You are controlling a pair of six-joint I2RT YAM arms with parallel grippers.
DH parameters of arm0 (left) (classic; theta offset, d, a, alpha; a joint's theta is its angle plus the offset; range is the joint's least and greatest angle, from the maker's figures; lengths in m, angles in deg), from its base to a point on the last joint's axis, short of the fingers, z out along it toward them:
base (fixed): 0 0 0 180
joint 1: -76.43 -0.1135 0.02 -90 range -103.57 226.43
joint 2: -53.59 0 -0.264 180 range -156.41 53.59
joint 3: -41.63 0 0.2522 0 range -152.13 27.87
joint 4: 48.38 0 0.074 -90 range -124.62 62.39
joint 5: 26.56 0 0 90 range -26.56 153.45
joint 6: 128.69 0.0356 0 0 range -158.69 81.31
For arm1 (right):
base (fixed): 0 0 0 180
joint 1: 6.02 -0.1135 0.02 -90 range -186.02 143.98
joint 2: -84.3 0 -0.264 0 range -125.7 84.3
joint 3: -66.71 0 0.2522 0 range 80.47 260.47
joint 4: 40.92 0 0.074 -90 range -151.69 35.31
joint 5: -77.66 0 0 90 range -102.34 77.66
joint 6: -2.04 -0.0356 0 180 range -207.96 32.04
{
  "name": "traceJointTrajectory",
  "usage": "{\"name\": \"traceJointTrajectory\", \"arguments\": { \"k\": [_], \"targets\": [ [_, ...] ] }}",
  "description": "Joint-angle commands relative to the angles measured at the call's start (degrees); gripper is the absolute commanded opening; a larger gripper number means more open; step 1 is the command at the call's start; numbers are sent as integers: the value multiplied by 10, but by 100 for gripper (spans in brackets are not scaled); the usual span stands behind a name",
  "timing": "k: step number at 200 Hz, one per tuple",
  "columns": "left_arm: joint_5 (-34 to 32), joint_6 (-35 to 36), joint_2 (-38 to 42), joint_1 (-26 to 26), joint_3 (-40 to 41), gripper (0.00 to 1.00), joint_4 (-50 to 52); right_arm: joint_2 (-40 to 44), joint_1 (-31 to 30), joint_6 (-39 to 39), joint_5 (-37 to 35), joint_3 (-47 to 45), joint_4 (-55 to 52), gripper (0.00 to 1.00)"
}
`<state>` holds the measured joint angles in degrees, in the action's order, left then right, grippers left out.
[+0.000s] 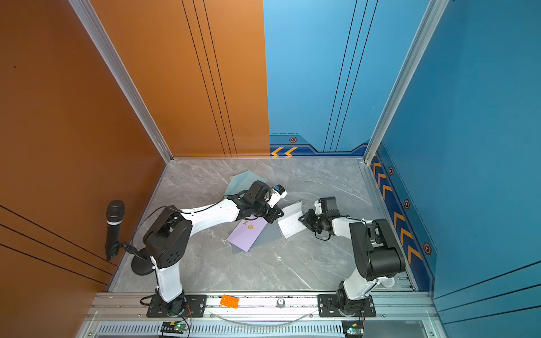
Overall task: Fold the letter paper in half and place it into the envelope
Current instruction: Fold the letter paper at the center of the board.
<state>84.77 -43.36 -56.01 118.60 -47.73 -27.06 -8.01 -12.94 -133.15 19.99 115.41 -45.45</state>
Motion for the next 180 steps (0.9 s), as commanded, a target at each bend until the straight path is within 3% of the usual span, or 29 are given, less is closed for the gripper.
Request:
{"name": "traceJointTrajectory", "arguments": {
  "k": [1, 68, 111, 180],
  "targets": [
    [-16, 57, -24, 8, -29, 0, 28, 13, 20, -45, -20, -35, 7, 31],
    [-69, 149, -62, 35, -76, 0, 59, 78, 58, -5, -10, -15, -82, 36],
    [-100, 240, -62, 57, -82, 0, 63, 110, 112, 69, 12, 43, -214, 35],
    [-214, 377, -78, 120, -58, 0, 40, 118, 165, 125, 75, 94, -309, 34]
  ]
}}
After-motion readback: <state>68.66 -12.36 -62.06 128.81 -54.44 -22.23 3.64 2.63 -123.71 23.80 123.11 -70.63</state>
